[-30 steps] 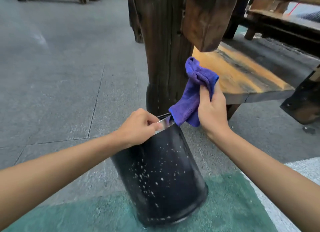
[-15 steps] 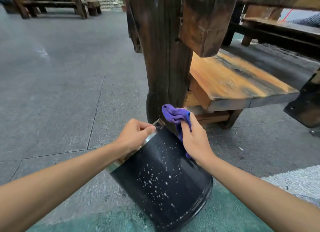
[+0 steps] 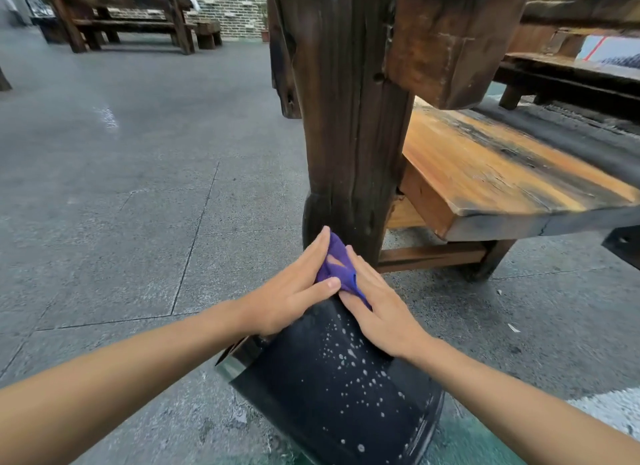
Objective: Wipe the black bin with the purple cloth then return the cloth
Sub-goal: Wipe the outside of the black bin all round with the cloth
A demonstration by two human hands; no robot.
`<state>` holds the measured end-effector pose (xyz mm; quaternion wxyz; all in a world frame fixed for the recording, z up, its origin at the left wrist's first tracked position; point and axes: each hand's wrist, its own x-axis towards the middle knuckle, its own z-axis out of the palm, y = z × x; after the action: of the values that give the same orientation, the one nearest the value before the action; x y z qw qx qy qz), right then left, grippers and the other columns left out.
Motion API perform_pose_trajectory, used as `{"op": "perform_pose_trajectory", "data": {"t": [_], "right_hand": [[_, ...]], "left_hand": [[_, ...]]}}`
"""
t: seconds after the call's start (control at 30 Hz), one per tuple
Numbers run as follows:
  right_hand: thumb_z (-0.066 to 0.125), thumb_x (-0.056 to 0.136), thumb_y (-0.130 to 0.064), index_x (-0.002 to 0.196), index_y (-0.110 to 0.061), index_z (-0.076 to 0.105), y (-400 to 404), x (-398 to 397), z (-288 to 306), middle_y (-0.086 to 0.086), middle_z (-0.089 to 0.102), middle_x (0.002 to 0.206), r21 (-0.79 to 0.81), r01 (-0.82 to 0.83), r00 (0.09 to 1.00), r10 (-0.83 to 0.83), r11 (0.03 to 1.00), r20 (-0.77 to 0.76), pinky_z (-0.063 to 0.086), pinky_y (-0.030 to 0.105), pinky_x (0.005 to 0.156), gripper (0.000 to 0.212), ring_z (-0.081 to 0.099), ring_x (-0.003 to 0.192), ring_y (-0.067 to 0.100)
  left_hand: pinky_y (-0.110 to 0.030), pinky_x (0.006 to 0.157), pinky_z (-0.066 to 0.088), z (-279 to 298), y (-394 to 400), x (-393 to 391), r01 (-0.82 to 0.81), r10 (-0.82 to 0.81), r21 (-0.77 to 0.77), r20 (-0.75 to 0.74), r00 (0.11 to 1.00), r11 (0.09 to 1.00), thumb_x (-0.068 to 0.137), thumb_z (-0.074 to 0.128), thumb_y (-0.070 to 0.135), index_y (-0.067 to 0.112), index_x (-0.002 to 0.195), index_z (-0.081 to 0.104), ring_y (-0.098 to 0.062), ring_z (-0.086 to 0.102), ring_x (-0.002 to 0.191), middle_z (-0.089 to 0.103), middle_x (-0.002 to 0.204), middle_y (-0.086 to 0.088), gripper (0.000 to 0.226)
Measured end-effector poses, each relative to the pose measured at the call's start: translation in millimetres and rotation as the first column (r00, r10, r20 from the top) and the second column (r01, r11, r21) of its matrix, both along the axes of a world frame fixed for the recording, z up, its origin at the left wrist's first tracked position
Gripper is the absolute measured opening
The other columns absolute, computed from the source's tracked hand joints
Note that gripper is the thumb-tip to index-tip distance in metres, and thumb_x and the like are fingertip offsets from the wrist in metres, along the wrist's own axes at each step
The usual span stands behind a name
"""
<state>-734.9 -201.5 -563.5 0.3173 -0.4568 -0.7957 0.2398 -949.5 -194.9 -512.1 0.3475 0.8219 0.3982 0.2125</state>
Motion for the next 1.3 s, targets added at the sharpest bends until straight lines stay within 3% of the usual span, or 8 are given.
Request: {"op": "perform_pose_trajectory", "data": {"t": [0.23,0.5,0.73,0.9,1.0,1.07,1.2,1.3], "right_hand": [[0.034,0.099,-0.056,0.146,-0.066,0.028,-3.4,8.8,-5.5,-0.032,0.002,0.165,-0.031,-0.034,0.993,0.038,0.999,0.115,0.015,0.059,0.123,0.049,-0.001,0.158,0.017],[0.040,0.101,-0.047,0.147,-0.061,0.032,-24.6,39.1,-27.0,-0.029,0.006,0.166,-0.003,-0.068,0.987,0.068,0.998,0.145,0.015,0.050,0.124,0.049,-0.001,0.156,0.006],[0.052,0.103,-0.023,0.146,-0.043,0.050,-48.2,83.4,-46.7,-0.018,0.034,0.162,-0.043,-0.007,0.999,0.006,0.999,-0.038,0.021,0.038,0.125,0.047,0.024,0.153,0.009],[0.052,0.103,-0.022,0.145,-0.034,0.054,-77.8,111.4,-53.3,-0.022,0.044,0.155,-0.097,0.111,0.991,-0.117,0.989,-0.058,0.025,0.024,0.121,0.044,0.035,0.148,0.006],[0.053,0.103,-0.014,0.131,-0.046,0.062,-88.5,120.0,-52.1,-0.032,0.067,0.122,-0.175,0.224,0.969,-0.239,0.959,-0.068,0.043,0.014,0.099,0.044,0.063,0.113,-0.009],[0.052,0.106,-0.017,0.121,-0.054,0.065,-86.5,119.7,-44.3,-0.036,0.071,0.093,-0.220,0.312,0.941,-0.332,0.924,-0.062,0.046,0.015,0.080,0.042,0.065,0.083,-0.014],[0.049,0.106,-0.020,0.103,-0.062,0.066,-63.0,94.2,-6.7,-0.033,0.072,0.097,-0.245,0.422,0.839,-0.478,0.873,-0.259,0.044,0.019,0.080,0.045,0.062,0.087,-0.015],[0.048,0.105,-0.019,0.101,-0.054,0.068,-36.2,58.7,32.0,-0.030,0.073,0.099,-0.200,0.410,0.784,-0.455,0.890,-0.422,0.045,0.019,0.081,0.041,0.064,0.092,-0.012]], "left_hand": [[-0.017,0.125,0.001,-1.3,3.3,-8.3,-0.010,0.009,-0.027,-0.058,0.998,1.000,0.088,0.047,0.071,0.031,0.164,-0.001,0.013,-0.008,0.153,-0.004,0.171,0.019,0.099],[-0.031,0.131,0.005,-3.6,3.9,-22.4,-0.013,0.014,0.011,-0.110,0.994,1.000,0.086,0.048,0.070,0.030,0.164,0.003,0.010,-0.005,0.155,-0.003,0.171,0.018,0.099],[-0.040,0.131,0.005,4.1,-2.5,-16.8,0.041,-0.026,0.065,-0.211,0.977,0.997,0.084,0.046,0.075,0.029,0.165,0.002,0.008,-0.012,0.155,-0.010,0.171,0.020,0.102],[-0.032,0.127,0.003,11.2,-7.7,-3.1,0.100,-0.081,0.076,-0.216,0.973,0.992,0.082,0.050,0.073,0.028,0.165,0.007,0.008,-0.016,0.154,-0.013,0.171,0.020,0.104],[-0.032,0.128,0.002,14.3,-10.5,6.2,0.110,-0.100,0.049,-0.169,0.981,0.993,0.085,0.047,0.073,0.029,0.165,0.003,0.009,-0.013,0.154,-0.011,0.171,0.021,0.101],[-0.031,0.129,0.003,15.1,-13.6,10.7,0.114,-0.113,0.010,-0.097,0.989,0.993,0.088,0.047,0.070,0.032,0.164,0.001,0.012,-0.010,0.153,-0.008,0.171,0.022,0.097],[-0.030,0.130,0.006,21.1,-21.0,17.8,0.106,-0.106,-0.022,-0.014,0.994,0.994,0.088,0.046,0.067,0.034,0.164,-0.001,0.013,-0.003,0.154,-0.004,0.171,0.023,0.095],[-0.033,0.131,0.004,27.8,-26.5,26.7,0.096,-0.095,-0.052,0.018,0.995,0.994,0.087,0.044,0.066,0.029,0.164,-0.007,0.009,-0.006,0.155,-0.011,0.171,0.018,0.100]]}}
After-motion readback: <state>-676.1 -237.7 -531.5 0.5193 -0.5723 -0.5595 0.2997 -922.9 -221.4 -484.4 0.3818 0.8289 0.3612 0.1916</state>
